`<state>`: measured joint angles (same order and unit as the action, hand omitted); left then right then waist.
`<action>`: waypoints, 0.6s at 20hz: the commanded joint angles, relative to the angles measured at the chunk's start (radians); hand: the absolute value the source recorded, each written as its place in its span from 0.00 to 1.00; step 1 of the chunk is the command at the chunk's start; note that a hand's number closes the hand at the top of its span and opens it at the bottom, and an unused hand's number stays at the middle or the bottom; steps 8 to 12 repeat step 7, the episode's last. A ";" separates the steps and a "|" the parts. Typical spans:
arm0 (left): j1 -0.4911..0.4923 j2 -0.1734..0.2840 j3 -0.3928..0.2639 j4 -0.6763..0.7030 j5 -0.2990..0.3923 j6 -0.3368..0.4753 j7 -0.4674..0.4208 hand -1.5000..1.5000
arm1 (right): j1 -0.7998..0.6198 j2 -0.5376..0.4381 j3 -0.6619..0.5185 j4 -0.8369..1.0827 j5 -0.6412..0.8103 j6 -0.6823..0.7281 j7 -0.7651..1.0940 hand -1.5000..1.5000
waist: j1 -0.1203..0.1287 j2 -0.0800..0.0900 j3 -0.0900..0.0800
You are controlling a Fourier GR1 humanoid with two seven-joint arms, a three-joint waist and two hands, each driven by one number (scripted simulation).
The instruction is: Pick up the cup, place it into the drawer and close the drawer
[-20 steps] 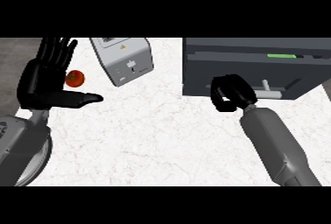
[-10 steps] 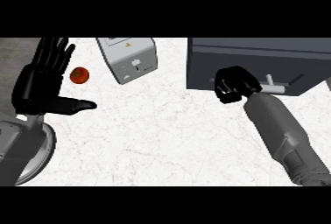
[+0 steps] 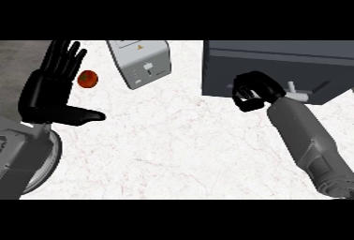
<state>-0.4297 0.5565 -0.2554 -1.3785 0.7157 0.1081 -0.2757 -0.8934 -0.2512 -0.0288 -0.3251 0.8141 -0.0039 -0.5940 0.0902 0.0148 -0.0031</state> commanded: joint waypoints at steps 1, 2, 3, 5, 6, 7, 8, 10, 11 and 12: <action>0.011 -0.023 -0.025 -0.009 -0.017 -0.004 -0.011 0.00 | -0.084 -0.104 -0.072 0.059 -0.027 -0.035 0.073 1.00 | 0.022 0.036 0.008; -0.002 -0.025 -0.019 0.007 -0.009 0.002 0.004 0.00 | -0.096 -0.097 -0.088 0.054 -0.042 -0.037 0.081 1.00 | 0.020 0.040 0.008; -0.003 -0.015 0.002 0.006 0.003 -0.018 -0.011 0.00 | -0.089 -0.095 -0.088 0.058 -0.040 -0.053 0.084 1.00 | 0.023 0.038 0.007; 0.000 -0.030 -0.018 0.007 -0.012 -0.008 -0.008 0.00 | -0.099 -0.090 -0.090 0.061 -0.042 -0.050 0.076 1.00 | 0.027 0.039 0.007; 0.011 -0.032 -0.016 0.021 -0.007 -0.024 -0.017 0.00 | -0.098 -0.110 -0.090 0.063 -0.042 -0.037 0.061 1.00 | 0.025 0.041 0.007; 0.008 -0.036 -0.022 0.023 -0.013 -0.021 -0.015 0.00 | -0.107 -0.096 -0.092 0.065 -0.044 -0.045 0.075 1.00 | 0.027 0.041 0.007; 0.008 -0.036 -0.022 0.023 -0.013 -0.021 -0.015 0.00 | -0.107 -0.096 -0.092 0.065 -0.044 -0.045 0.075 1.00 | 0.027 0.041 0.007; 0.008 -0.036 -0.022 0.023 -0.013 -0.021 -0.015 0.00 | -0.107 -0.096 -0.092 0.065 -0.044 -0.045 0.075 1.00 | 0.027 0.041 0.007; 0.008 -0.036 -0.022 0.023 -0.013 -0.021 -0.015 0.00 | -0.107 -0.096 -0.092 0.065 -0.044 -0.045 0.075 1.00 | 0.027 0.041 0.007; 0.008 -0.036 -0.022 0.023 -0.013 -0.021 -0.015 0.00 | -0.107 -0.096 -0.092 0.065 -0.044 -0.045 0.075 1.00 | 0.027 0.041 0.007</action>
